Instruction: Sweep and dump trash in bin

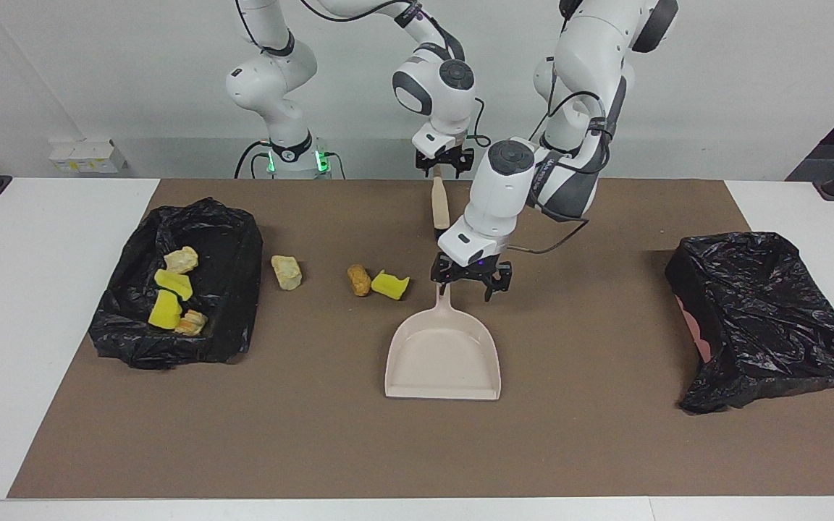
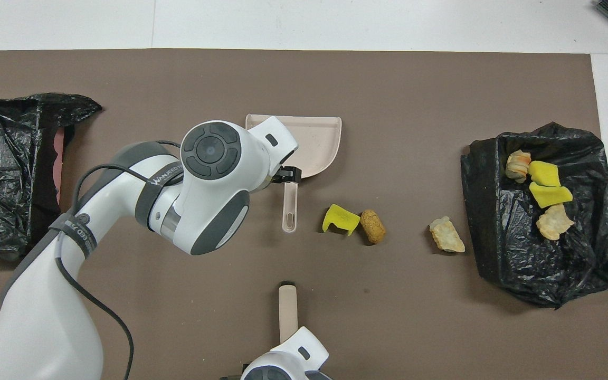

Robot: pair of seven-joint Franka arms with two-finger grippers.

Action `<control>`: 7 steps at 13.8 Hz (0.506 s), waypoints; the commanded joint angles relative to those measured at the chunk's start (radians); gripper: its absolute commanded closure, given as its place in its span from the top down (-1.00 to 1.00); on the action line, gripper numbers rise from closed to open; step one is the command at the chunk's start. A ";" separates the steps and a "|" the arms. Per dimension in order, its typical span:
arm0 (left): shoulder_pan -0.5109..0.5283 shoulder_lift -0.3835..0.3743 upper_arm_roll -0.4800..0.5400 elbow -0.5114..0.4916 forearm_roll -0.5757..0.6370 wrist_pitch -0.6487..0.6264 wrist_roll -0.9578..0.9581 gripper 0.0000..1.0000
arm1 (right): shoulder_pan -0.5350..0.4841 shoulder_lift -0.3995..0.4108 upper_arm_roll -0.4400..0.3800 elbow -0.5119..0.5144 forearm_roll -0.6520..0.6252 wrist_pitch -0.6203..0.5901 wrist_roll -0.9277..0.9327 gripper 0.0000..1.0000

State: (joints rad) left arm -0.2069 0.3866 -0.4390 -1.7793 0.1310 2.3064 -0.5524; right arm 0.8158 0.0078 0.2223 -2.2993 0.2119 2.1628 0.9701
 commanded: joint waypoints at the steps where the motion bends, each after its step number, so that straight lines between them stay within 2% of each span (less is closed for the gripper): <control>1: -0.017 0.046 0.000 -0.017 0.022 0.080 -0.069 1.00 | 0.002 -0.038 0.000 -0.051 0.050 0.020 -0.031 0.11; 2: -0.016 0.046 0.000 -0.014 0.022 0.080 -0.069 1.00 | 0.006 -0.043 0.000 -0.060 0.053 0.017 -0.040 -0.07; 4: -0.011 0.047 0.002 -0.014 0.021 0.076 -0.064 0.34 | 0.011 -0.051 0.000 -0.062 0.057 0.005 -0.009 -1.00; 7: -0.003 0.047 0.002 -0.009 0.022 0.071 -0.057 -0.53 | 0.003 -0.067 -0.001 -0.055 0.064 -0.001 0.036 -1.00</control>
State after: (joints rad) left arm -0.2166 0.4406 -0.4409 -1.7858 0.1315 2.3683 -0.5952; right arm 0.8228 -0.0134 0.2222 -2.3324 0.2525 2.1622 0.9829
